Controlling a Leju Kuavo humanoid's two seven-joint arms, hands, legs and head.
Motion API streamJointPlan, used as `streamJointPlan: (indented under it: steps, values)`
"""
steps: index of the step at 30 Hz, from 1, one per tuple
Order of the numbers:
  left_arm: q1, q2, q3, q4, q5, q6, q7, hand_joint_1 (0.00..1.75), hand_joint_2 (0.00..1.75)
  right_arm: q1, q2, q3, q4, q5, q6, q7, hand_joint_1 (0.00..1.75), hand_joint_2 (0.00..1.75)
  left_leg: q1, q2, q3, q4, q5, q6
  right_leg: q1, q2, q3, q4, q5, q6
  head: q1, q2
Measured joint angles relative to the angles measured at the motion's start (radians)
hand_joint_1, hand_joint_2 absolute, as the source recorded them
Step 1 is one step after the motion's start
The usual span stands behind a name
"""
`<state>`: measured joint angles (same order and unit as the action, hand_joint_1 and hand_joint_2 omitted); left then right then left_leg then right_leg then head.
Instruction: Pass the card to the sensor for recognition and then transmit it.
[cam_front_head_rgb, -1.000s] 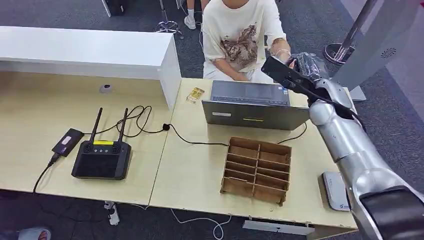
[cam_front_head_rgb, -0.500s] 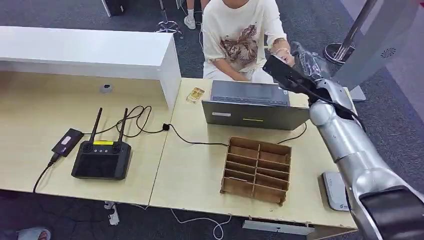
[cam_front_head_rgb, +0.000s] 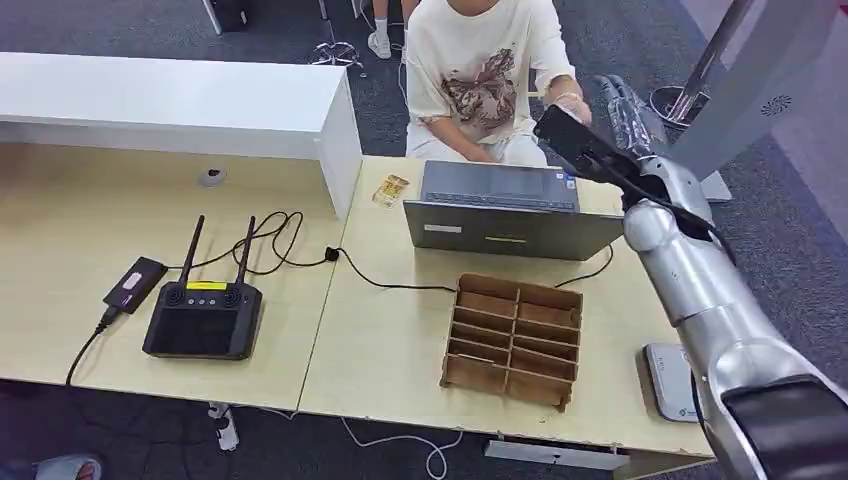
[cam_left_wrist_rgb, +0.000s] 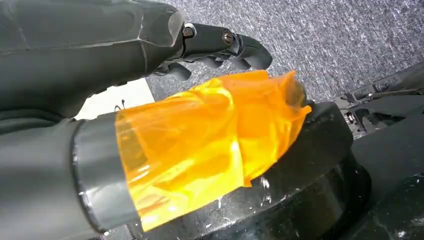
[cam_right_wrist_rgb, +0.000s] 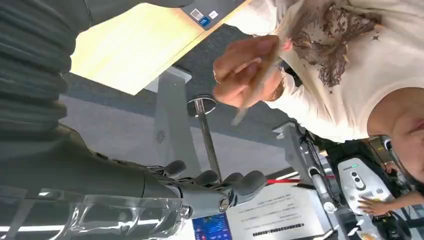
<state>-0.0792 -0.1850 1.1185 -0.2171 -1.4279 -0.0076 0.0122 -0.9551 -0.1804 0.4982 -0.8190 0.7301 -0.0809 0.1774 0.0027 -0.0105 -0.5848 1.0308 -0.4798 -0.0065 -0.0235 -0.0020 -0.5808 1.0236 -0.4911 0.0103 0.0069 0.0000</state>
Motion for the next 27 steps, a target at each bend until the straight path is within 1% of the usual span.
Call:
streamJointPlan:
  steps: [7,9,11,13,16,20,22,24,25,27]
  values:
    - [0.000,0.000,0.000,0.000,0.000,0.000,0.000,0.00,0.00,0.001,0.000,0.000,0.000,0.000,0.000,0.000,0.00,1.75,0.000,0.000,0.000,0.000,0.000,0.000,0.000,0.000,0.000,0.000,0.000,0.000,0.000,0.000]
    - [0.000,0.000,0.000,0.000,0.000,0.000,0.000,0.00,0.00,0.004,-0.001,-0.003,-0.005,0.000,-0.014,-0.006,0.00,1.75,0.000,0.000,0.000,0.000,0.000,0.000,0.000,0.000,0.000,0.000,0.000,0.000,0.000,0.000]
    - [0.000,0.000,0.000,0.000,0.000,0.000,0.000,0.00,0.00,0.014,-0.003,-0.009,-0.022,0.002,-0.045,-0.020,0.00,1.75,0.000,0.000,0.000,0.000,0.000,0.000,0.000,0.000,0.000,0.000,0.000,0.000,0.000,0.000]
    - [0.000,0.000,0.000,0.000,0.001,0.001,-0.002,0.00,0.00,0.030,-0.006,-0.025,-0.048,-0.016,-0.070,-0.042,0.00,1.75,0.000,0.000,0.000,0.000,0.000,0.000,0.000,0.000,0.000,0.000,0.000,0.000,0.000,0.000]
    - [0.001,0.000,0.000,0.000,0.011,0.001,-0.005,0.00,0.00,0.066,-0.013,-0.062,-0.113,-0.066,-0.124,-0.095,0.00,1.75,0.000,0.000,0.000,0.000,0.000,0.000,0.000,0.000,0.000,0.000,0.000,0.000,0.000,0.000]
    - [0.002,0.000,0.000,0.000,0.026,0.000,-0.012,0.00,0.00,0.113,-0.023,-0.110,-0.196,-0.143,-0.147,-0.149,0.00,1.75,0.000,0.000,0.000,0.000,0.000,0.000,0.000,0.000,0.000,0.000,0.000,0.000,0.000,0.000]
    - [0.003,0.001,0.000,0.000,0.033,-0.013,-0.016,0.00,0.00,0.166,-0.025,-0.144,-0.270,-0.210,-0.155,-0.194,0.00,1.75,0.000,-0.001,0.000,0.000,0.000,0.000,0.000,-0.001,0.000,0.000,0.000,0.000,0.000,0.000]
    - [0.004,0.004,0.000,0.000,0.038,-0.016,-0.021,0.00,0.00,0.216,-0.025,-0.177,-0.342,-0.313,-0.157,-0.245,0.00,1.75,0.000,-0.001,0.000,0.000,-0.001,0.000,0.000,-0.001,-0.001,-0.001,0.000,0.000,0.000,0.000]
    - [0.004,0.005,0.000,0.000,0.045,-0.014,-0.024,0.00,0.00,0.255,-0.025,-0.195,-0.385,-0.404,-0.151,-0.279,0.00,1.75,0.001,-0.001,0.000,0.000,-0.001,0.000,0.001,-0.002,0.000,-0.001,-0.001,0.000,0.000,0.000]
    - [0.010,0.005,0.003,0.000,0.057,-0.010,-0.028,0.00,0.00,0.373,-0.026,-0.248,-0.521,-0.653,-0.124,-0.354,0.00,1.75,0.002,-0.004,0.000,0.000,-0.001,0.000,0.002,-0.005,0.001,-0.002,-0.002,0.000,0.000,0.000]
